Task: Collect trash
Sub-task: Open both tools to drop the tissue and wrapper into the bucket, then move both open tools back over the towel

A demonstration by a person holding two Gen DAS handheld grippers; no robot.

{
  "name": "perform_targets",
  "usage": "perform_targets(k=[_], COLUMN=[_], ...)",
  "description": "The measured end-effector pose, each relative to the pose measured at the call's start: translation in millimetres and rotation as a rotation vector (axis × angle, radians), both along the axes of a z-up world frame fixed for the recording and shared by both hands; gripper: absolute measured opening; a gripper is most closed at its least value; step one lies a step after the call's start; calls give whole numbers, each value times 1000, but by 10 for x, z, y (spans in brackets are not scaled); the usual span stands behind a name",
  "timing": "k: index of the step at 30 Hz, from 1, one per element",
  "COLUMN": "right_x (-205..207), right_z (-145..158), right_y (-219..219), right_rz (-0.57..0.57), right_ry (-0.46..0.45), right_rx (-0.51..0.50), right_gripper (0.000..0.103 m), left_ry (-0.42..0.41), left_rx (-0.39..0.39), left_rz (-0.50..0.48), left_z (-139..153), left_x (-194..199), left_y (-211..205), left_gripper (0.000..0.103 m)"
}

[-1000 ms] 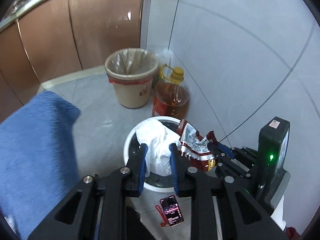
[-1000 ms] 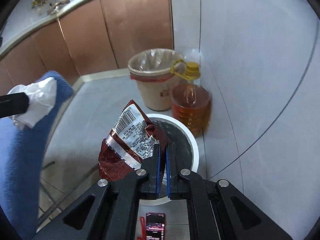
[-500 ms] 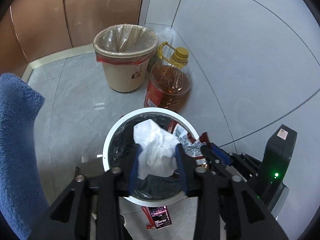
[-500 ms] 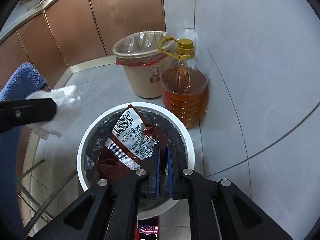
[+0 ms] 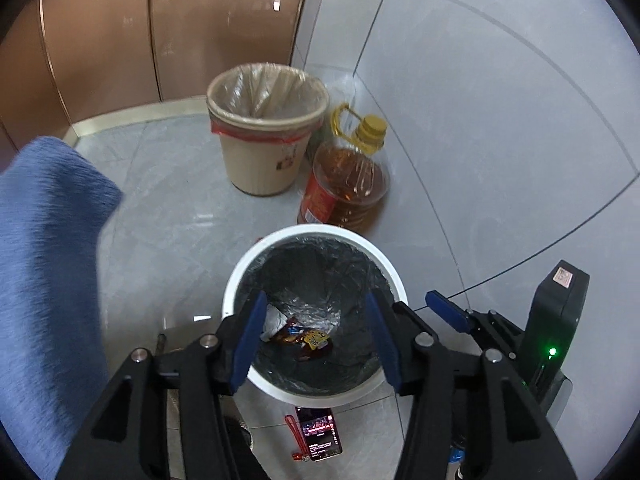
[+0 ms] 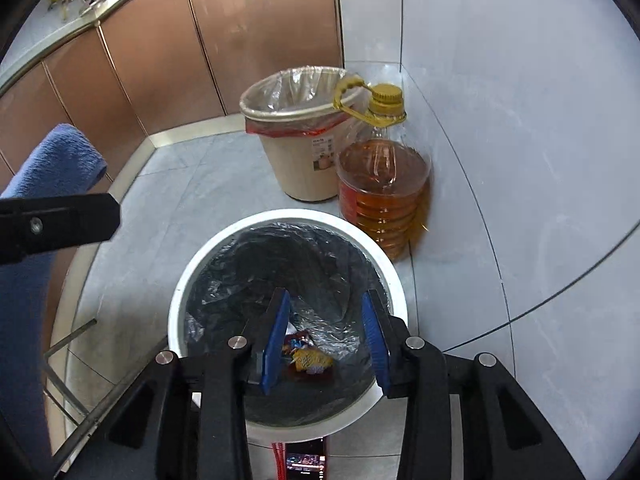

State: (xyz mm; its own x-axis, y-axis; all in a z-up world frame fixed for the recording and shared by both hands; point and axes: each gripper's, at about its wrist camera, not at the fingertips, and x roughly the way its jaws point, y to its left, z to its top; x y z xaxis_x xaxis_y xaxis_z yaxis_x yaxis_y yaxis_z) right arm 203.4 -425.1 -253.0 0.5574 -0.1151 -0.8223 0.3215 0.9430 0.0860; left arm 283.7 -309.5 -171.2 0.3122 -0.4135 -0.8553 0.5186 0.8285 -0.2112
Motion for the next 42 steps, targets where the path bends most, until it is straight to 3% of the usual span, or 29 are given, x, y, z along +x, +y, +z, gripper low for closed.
perform_targets(k=[6, 16, 25, 29, 33, 42], right_x=[-195, -656, -1160, -1351, -1516, -1664], right_z=[471, 1381, 2222, 2568, 2861, 3181], right_y=[220, 752, 1201, 1447, 1709, 2300], right_rz=[19, 70, 110, 150, 204, 347], right_ry=[-82, -233, -365, -429, -490, -580], right_rx=[-18, -103, -179, -200, -201, -151], right_gripper=[41, 48, 52, 54, 55, 56], left_ry=[-105, -362, -471, -510, -547, -592], left_rx=[-39, -115, -165, -163, -154, -118], left_rz=[29, 89, 129, 155, 194, 309], left_z=[509, 1430, 2016, 2227, 2371, 2450], left_x=[-290, -1018, -1563, -1787, -1988, -2254], left_y=[291, 927, 1550, 1844, 2190, 3055], left_gripper=[50, 50, 50, 51, 62, 63])
